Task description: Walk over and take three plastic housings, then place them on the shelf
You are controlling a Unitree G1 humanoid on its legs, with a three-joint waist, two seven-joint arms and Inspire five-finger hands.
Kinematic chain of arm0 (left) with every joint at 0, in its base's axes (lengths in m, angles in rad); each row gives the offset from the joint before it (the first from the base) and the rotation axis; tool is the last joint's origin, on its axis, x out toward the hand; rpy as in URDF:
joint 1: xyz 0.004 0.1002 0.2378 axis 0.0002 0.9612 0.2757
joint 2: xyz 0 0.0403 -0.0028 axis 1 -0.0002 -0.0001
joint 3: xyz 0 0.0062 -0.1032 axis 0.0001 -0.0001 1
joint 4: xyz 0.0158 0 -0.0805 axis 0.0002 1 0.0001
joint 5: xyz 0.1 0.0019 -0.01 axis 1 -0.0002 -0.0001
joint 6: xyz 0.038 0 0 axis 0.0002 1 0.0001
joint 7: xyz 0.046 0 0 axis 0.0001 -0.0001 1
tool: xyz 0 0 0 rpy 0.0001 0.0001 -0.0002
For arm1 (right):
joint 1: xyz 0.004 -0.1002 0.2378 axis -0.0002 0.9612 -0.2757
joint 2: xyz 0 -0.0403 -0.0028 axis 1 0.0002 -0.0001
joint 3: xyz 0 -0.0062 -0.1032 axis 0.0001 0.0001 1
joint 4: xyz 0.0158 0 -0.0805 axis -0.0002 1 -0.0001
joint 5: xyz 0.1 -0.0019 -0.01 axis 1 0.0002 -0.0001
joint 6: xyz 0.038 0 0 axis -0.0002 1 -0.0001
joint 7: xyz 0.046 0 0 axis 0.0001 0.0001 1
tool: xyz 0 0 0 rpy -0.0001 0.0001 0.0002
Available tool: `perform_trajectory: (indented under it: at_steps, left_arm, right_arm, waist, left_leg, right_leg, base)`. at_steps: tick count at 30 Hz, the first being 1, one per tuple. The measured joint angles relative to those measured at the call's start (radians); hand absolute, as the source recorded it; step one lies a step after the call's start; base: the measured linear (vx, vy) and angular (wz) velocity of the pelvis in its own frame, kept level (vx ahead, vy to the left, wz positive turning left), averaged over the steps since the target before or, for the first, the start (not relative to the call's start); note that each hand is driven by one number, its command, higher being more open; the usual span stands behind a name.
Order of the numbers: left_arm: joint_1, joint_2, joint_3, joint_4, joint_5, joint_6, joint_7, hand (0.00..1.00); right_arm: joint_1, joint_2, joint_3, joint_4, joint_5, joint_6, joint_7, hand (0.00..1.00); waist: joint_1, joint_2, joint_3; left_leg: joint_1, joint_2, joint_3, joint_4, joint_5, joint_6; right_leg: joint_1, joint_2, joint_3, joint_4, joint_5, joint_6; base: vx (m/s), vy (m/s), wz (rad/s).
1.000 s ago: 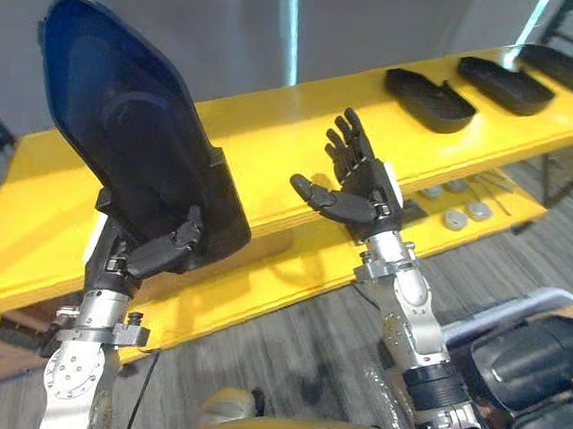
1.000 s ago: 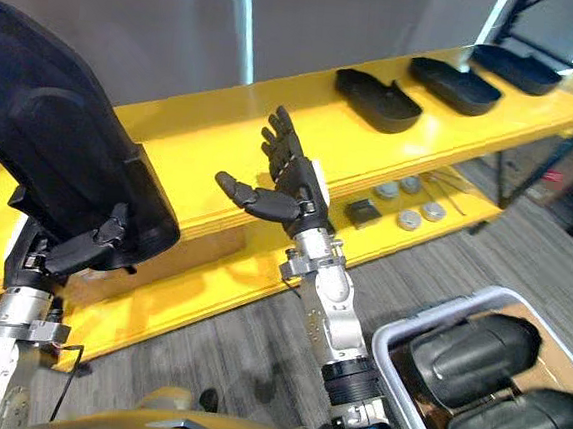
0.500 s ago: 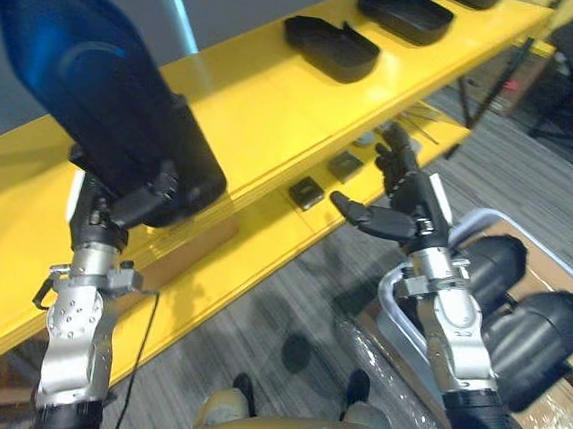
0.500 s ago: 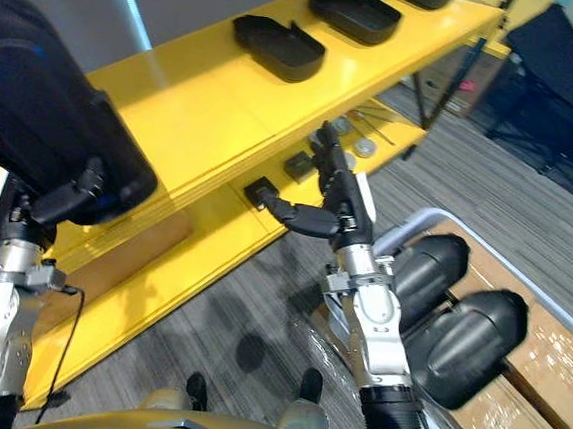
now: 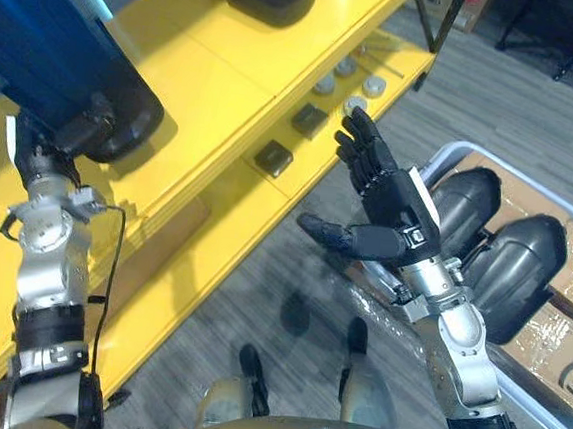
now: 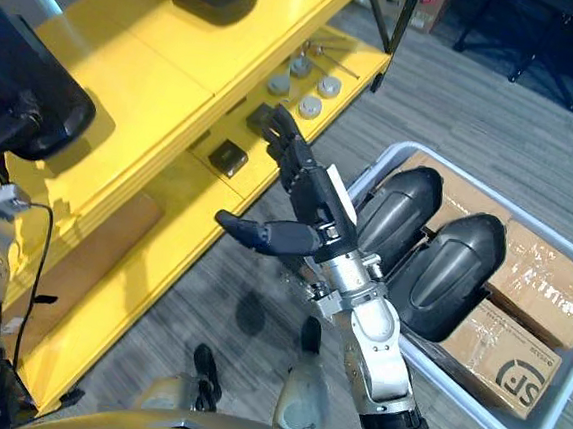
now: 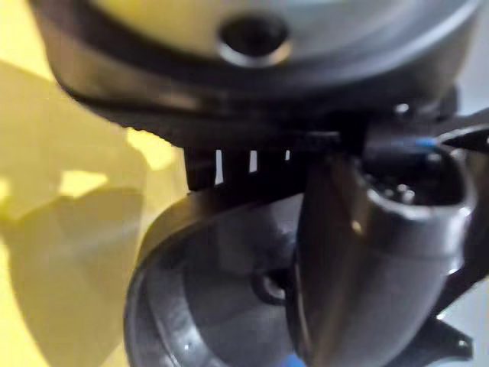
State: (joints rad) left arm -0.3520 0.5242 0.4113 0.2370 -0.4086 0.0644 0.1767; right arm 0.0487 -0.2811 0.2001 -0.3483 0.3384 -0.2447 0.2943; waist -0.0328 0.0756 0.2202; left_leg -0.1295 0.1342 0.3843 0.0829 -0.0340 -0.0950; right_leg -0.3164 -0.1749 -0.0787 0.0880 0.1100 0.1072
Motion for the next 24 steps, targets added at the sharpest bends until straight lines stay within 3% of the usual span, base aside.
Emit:
perform_trajectory:
  at_steps: [5, 9, 14, 22, 23, 24]
  left_arm:
    - [-0.109, 0.031, 0.018, 0.088, -0.061, 0.071, 0.014, 0.00]
    - [-0.145, 0.047, 0.016, 0.106, -0.101, 0.071, 0.021, 0.00]
    - [-0.289, 0.061, -0.061, 0.141, -0.128, 0.062, 0.037, 0.00]
    - [-0.351, 0.095, -0.136, 0.161, -0.148, 0.074, 0.004, 0.00]
    - [-0.355, 0.105, -0.144, 0.166, -0.155, 0.072, -0.012, 1.00]
    - [-0.357, 0.112, -0.151, 0.166, -0.171, 0.072, -0.023, 1.00]
  right_arm:
    - [-0.001, -0.008, 0.100, -0.049, 0.006, 0.001, 0.002, 1.00]
    - [-0.048, -0.033, 0.232, -0.061, 0.043, 0.001, 0.071, 1.00]
    - [-0.204, -0.031, 0.409, -0.071, 0.071, 0.001, 0.138, 1.00]
    - [-0.265, -0.028, 0.432, -0.071, 0.100, 0.002, 0.111, 1.00]
    - [-0.275, -0.027, 0.435, -0.071, 0.105, 0.005, 0.111, 1.00]
    - [-0.286, -0.026, 0.440, -0.070, 0.107, 0.015, 0.110, 1.00]
  waist:
    - [0.000, -0.018, 0.037]
    - [0.004, -0.025, 0.054]
    - [0.023, -0.034, 0.104]
    - [0.054, -0.043, 0.136]
    - [0.056, -0.043, 0.143]
    - [0.056, -0.042, 0.145]
  left_leg:
    - [-0.034, 0.003, -0.004, 0.000, 0.007, -0.001]
    - [-0.039, 0.003, -0.011, 0.002, 0.008, -0.001]
    - [-0.090, 0.007, -0.079, 0.026, 0.020, 0.000]
    - [-0.126, 0.013, -0.131, 0.047, 0.028, -0.004]
    - [-0.131, 0.015, -0.136, 0.051, 0.029, -0.005]
    - [-0.136, 0.015, -0.142, 0.053, 0.030, -0.006]
  right_leg:
    - [-0.042, 0.003, 0.000, 0.018, -0.003, -0.004]
    - [-0.045, 0.002, -0.002, 0.020, -0.003, -0.004]
    - [-0.049, -0.008, -0.062, 0.033, -0.007, -0.011]
    - [-0.048, -0.014, -0.111, 0.051, -0.015, -0.022]
    - [-0.048, -0.014, -0.116, 0.050, -0.015, -0.022]
    - [-0.049, -0.014, -0.121, 0.050, -0.015, -0.022]
  base:
    - [-0.01, -0.013, 0.01]
    - [0.00, -0.006, 0.02]
    - [-0.04, -0.012, 0.32]
    - [-0.02, -0.008, 0.19]
    - [-0.02, -0.009, 0.15]
    - [-0.02, -0.006, 0.12]
